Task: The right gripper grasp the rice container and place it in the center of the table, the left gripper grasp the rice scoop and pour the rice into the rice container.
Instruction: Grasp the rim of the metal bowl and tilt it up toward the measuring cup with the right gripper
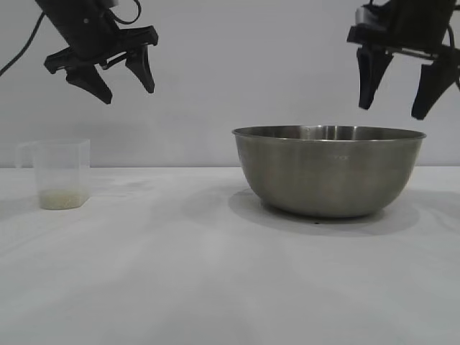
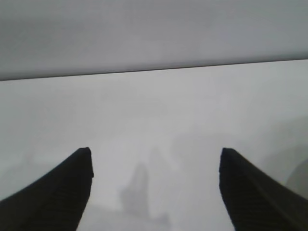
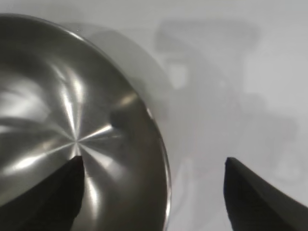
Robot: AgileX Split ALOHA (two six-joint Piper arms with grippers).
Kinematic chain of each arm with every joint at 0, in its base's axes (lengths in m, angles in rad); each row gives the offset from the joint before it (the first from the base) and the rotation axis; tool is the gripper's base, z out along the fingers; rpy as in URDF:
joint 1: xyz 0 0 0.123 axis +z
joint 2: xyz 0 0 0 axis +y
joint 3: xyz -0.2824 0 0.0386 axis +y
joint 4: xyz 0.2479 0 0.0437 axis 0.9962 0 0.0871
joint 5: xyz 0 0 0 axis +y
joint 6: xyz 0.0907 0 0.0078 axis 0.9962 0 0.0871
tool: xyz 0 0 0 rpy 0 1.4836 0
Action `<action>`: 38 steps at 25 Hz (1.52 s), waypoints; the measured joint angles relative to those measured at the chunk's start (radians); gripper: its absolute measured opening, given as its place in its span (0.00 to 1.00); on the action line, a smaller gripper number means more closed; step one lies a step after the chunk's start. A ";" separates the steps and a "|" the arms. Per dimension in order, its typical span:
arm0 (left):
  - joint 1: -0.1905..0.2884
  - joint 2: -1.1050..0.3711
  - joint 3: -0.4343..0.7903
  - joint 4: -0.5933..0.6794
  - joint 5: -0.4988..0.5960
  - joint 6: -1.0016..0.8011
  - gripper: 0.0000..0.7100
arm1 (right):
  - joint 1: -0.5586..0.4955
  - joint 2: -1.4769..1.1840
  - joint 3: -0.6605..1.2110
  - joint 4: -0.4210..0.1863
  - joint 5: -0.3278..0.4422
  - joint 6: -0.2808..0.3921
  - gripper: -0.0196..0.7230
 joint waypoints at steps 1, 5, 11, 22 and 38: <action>0.000 0.000 0.000 0.000 0.000 0.000 0.69 | 0.000 0.008 0.000 -0.001 0.000 0.002 0.76; 0.000 0.000 0.000 0.000 0.000 0.000 0.69 | 0.000 0.036 0.000 -0.001 0.000 0.008 0.76; 0.000 0.000 0.000 0.000 0.000 0.000 0.69 | 0.000 0.079 -0.001 -0.002 -0.003 0.008 0.76; 0.000 0.000 0.000 0.000 0.002 0.000 0.69 | 0.000 0.113 -0.002 -0.002 -0.004 0.004 0.09; 0.000 0.000 0.000 0.000 0.015 0.000 0.69 | 0.060 0.067 -0.003 0.116 -0.012 -0.050 0.03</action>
